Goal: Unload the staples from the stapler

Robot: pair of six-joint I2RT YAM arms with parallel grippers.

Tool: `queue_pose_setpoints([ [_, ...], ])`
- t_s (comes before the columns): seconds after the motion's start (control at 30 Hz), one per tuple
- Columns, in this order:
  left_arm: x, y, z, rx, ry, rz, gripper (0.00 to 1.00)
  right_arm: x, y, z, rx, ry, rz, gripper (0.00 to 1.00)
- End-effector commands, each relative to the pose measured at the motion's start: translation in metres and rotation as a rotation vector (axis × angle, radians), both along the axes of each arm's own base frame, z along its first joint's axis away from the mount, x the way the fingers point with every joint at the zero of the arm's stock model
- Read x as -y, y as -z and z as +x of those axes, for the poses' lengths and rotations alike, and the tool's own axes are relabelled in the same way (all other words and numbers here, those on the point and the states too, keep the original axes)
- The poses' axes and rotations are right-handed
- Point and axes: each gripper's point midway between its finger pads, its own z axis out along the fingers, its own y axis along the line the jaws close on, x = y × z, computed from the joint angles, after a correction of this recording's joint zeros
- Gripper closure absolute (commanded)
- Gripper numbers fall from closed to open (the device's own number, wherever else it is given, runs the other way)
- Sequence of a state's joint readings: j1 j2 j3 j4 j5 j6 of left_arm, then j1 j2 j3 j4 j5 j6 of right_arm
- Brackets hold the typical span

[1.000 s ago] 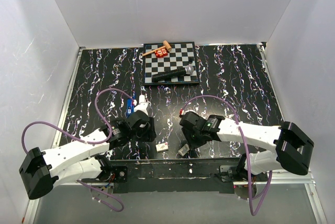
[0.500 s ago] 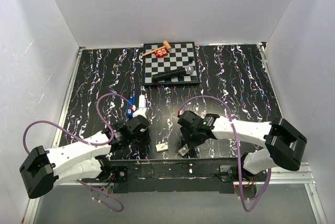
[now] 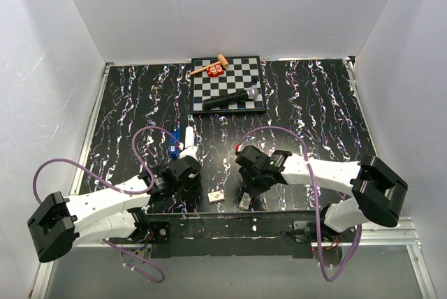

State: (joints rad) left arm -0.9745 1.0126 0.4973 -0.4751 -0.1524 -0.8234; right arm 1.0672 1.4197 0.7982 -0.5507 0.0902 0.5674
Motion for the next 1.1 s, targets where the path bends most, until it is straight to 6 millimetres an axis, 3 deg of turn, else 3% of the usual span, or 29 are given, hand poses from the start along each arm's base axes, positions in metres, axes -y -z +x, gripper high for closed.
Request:
queue_pose_setpoints([
  [0.0, 0.005, 0.002, -0.002, -0.003, 0.007, -0.018, 1.00, -0.014, -0.017, 0.010, 0.038, -0.013, 0.049, 0.70],
  [0.27, 0.008, 0.001, -0.004, -0.003, 0.012, -0.025, 1.00, -0.017, -0.021, 0.011, 0.043, -0.031, 0.056, 0.70],
  [1.07, 0.005, 0.000, -0.007, -0.005, 0.007, -0.034, 1.00, -0.026, -0.004, 0.007, -0.012, -0.088, 0.039, 0.69],
])
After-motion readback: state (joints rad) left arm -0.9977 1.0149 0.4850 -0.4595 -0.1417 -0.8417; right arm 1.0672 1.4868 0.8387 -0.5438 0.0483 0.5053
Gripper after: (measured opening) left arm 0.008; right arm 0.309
